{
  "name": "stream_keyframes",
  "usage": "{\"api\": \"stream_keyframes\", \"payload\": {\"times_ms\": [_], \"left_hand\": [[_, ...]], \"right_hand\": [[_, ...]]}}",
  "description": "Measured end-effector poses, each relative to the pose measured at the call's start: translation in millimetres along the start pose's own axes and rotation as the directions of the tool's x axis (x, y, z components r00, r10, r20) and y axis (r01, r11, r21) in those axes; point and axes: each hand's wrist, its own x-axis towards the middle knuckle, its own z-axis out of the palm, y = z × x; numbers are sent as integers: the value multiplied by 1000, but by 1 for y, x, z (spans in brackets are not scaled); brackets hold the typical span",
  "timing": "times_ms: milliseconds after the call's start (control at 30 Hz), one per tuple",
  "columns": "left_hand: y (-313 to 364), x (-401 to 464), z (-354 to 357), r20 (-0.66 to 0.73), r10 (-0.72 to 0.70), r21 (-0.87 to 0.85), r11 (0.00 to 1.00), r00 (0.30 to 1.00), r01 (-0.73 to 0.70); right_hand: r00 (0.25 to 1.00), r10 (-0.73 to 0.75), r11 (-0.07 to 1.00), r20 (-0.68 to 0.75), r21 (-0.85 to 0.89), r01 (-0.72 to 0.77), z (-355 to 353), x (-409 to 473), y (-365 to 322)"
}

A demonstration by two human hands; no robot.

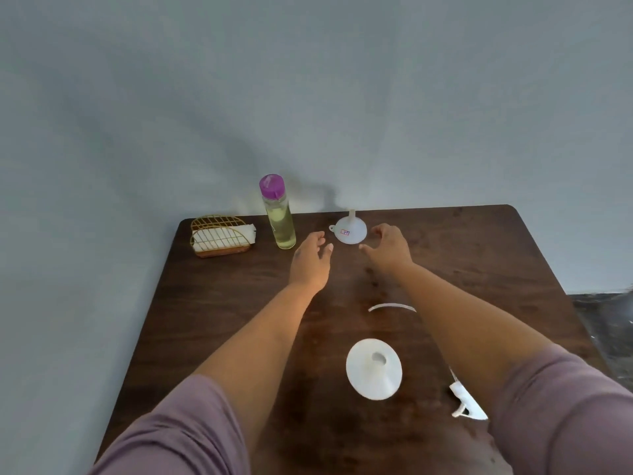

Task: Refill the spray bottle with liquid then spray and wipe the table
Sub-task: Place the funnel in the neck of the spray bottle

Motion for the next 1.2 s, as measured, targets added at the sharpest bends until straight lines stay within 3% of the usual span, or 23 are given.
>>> {"api": "stream_keyframes", "payload": {"times_ms": [200,767,867,933,1067,1200], "left_hand": [[-8,41,19,14,-79,-109,991,997,80],[-15,59,23,86,-29,-38,999,996,32],[-10,52,17,109,39,35,998,993,-43],[-5,42,8,208,128,113,982,970,-154],[-5,22,-11,460,293,285,845,838,-452],[-2,-1,-23,438,380,167,856,815,-489]], "right_hand": [[1000,-14,999,15,-35,14,31,54,-6],[997,65,989,-53,136,-57,40,70,-17],[995,89,978,-48,191,-78,34,48,-21],[993,109,972,-33,214,-100,27,28,-24],[976,213,910,32,356,-211,16,-6,-22],[933,283,729,223,582,-360,0,-43,-21]]}}
